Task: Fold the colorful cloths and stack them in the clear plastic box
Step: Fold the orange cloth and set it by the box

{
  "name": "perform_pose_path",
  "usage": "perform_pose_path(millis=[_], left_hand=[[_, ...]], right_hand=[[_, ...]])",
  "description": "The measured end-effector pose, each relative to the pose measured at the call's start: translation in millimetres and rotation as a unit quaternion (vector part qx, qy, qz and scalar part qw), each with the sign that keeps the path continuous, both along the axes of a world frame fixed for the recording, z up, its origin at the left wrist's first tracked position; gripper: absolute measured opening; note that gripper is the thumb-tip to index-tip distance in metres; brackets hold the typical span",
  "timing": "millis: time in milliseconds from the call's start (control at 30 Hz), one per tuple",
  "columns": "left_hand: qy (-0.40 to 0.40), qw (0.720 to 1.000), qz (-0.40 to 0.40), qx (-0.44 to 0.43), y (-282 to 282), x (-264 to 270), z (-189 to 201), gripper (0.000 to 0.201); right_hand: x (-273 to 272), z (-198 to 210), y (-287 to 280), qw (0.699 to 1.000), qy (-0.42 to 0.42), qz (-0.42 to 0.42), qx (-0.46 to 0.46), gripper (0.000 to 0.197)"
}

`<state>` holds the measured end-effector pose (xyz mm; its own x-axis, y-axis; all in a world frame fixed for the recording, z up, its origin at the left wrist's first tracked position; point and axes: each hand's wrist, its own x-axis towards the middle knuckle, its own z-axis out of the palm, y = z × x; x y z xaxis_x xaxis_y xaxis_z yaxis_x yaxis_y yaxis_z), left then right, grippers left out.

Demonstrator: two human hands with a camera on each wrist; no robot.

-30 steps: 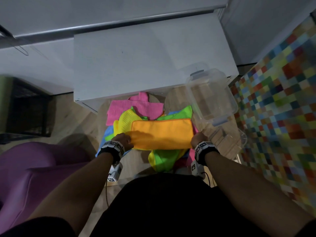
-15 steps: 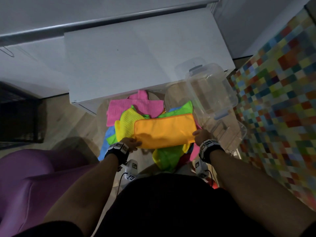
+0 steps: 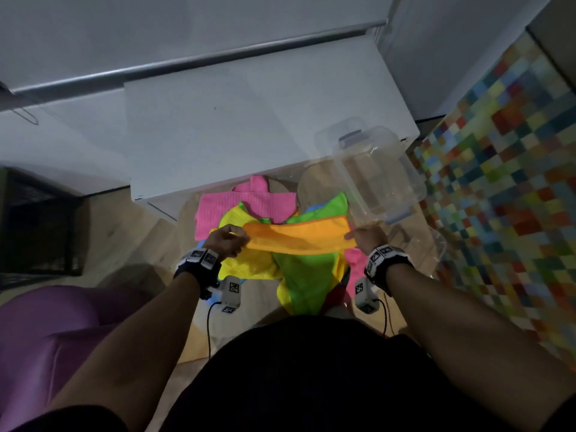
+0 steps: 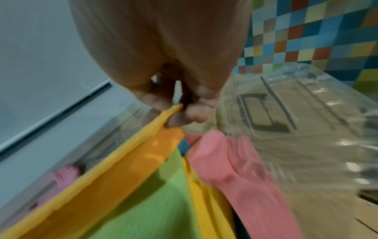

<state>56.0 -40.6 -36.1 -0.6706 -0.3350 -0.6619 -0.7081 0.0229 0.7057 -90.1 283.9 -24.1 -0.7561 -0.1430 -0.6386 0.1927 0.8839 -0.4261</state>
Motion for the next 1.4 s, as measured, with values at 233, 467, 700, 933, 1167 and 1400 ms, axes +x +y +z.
perform_pose_path(millis=[233, 467, 700, 933, 1167, 1400], left_hand=[[0.014, 0.998, -0.044, -0.033, -13, -33, 36, 0.046], [0.022, 0.972, 0.076, -0.222, -23, -31, 55, 0.028], [0.212, 0.947, 0.143, -0.194, -14, -35, 95, 0.033], [0.209, 0.901, 0.158, -0.345, 21, -48, 110, 0.038], [0.053, 0.939, 0.116, -0.32, 35, -14, 41, 0.035], [-0.016, 0.952, 0.101, -0.287, 41, 11, 14, 0.038]], right_hand=[[-46, 23, -17, 0.993, 0.05, 0.063, -0.084, 0.042], [-73, 56, -31, 0.974, 0.157, 0.059, -0.153, 0.021], [-95, 83, -33, 0.936, 0.081, -0.096, -0.329, 0.032], [-78, 89, -53, 0.94, 0.195, -0.104, -0.26, 0.041], [-36, 28, -39, 0.977, 0.168, -0.039, -0.124, 0.039], [-16, -7, -27, 0.986, 0.122, -0.063, -0.091, 0.055]])
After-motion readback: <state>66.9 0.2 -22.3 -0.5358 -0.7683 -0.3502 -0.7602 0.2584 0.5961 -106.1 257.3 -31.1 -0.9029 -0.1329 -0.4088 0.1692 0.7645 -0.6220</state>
